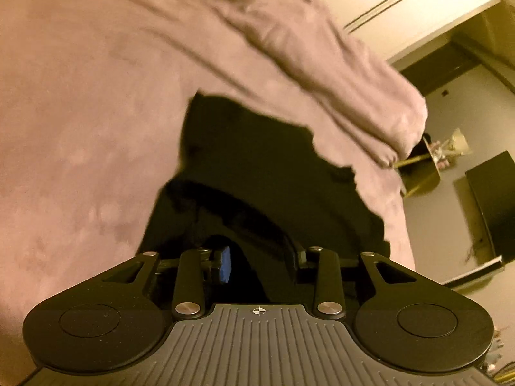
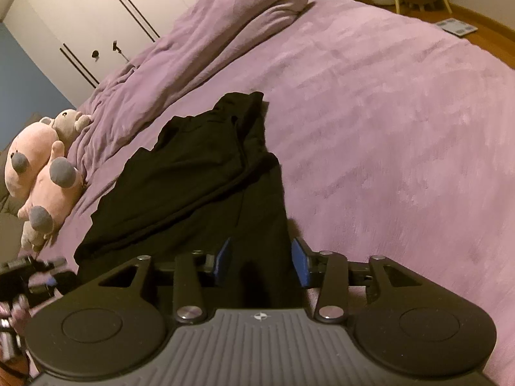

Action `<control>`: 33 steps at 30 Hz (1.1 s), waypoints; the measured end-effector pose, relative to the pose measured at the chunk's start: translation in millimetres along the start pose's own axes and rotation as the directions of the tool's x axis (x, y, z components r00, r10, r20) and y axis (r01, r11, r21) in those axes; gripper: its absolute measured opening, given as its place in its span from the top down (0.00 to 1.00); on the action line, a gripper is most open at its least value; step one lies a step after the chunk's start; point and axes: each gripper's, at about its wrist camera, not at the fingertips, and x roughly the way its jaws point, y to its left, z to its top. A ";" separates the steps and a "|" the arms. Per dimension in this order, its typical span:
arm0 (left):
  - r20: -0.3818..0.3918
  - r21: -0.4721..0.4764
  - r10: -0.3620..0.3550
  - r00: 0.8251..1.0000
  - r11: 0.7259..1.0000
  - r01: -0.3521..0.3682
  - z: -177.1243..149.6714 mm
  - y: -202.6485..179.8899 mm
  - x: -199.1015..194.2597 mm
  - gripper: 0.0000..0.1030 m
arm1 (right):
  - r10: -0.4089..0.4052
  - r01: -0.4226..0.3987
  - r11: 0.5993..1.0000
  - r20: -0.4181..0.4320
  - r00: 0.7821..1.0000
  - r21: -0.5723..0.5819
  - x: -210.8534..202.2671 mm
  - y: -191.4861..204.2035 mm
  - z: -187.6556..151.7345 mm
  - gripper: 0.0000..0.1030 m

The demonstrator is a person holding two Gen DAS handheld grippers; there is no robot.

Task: Fold small clothes

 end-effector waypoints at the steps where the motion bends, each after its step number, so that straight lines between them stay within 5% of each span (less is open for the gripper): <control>1: 0.018 0.007 0.005 1.000 1.000 -0.005 1.7 -1.9 -2.8 0.62 | -0.001 0.001 1.000 0.000 1.000 -0.006 0.0 0.5 -0.1 0.59; 13: 0.115 -0.022 0.121 0.986 0.993 -0.119 12.2 33.5 -42.8 0.59 | -0.007 0.007 1.000 0.000 1.000 -0.014 1.3 -1.1 -0.2 0.58; 18: 0.069 0.184 0.190 0.979 0.962 -0.200 -0.3 34.7 -34.6 0.59 | -0.007 0.007 1.000 0.002 1.000 -0.022 1.6 0.0 1.1 0.58; 22: 0.038 0.320 0.192 0.981 0.927 -0.194 -11.8 31.7 -22.8 0.59 | -0.013 0.013 0.999 0.000 1.000 -0.049 3.5 2.1 1.8 0.58; 27: 0.043 0.475 0.198 0.979 0.858 -0.195 -18.4 10.5 3.8 0.55 | -0.027 0.027 0.998 -0.001 1.000 -0.056 8.4 2.5 3.8 0.58; 33: 0.033 0.502 0.194 0.980 0.845 -0.185 -13.7 -0.4 34.2 0.55 | -0.028 0.028 0.997 0.002 1.000 -0.071 14.4 6.3 7.3 0.58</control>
